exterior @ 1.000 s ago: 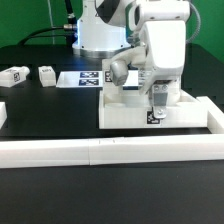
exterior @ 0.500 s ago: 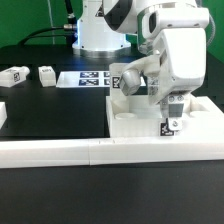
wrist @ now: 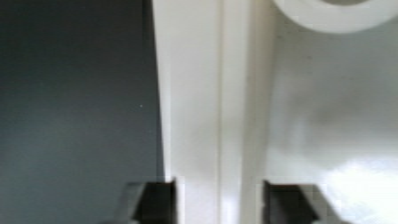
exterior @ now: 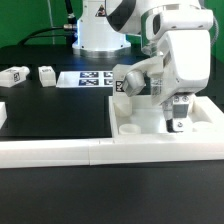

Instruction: Assemble square table

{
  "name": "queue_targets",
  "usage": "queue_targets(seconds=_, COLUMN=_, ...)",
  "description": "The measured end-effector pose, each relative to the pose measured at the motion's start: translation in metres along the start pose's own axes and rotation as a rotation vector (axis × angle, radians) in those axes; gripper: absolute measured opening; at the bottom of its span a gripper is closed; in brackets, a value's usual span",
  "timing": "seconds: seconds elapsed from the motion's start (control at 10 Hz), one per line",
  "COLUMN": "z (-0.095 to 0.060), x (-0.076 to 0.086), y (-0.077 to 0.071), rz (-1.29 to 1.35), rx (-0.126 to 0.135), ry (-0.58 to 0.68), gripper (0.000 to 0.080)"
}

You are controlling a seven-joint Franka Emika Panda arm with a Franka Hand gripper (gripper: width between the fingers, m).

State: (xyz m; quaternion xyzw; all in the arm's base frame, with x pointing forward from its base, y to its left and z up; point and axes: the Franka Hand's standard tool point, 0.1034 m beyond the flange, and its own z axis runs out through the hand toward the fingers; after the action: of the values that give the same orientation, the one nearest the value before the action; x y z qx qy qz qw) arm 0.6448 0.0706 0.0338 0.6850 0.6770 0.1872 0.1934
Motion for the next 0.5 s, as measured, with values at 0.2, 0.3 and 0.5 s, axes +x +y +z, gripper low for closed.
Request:
queue_targets(seconds=0.2, z=0.0001, x=-0.0002, y=-0.0001, rz=0.000, rx=0.000, ry=0.000, gripper=0.0406)
queue_targets(seconds=0.3, z=0.0001, x=-0.0002, y=-0.0002, rz=0.000, rx=0.000, ry=0.000, gripper=0.0569)
queue_targets(seconds=0.5, z=0.0002, x=-0.0003, y=-0.0002, rz=0.000, rx=0.000, ry=0.000, gripper=0.0636)
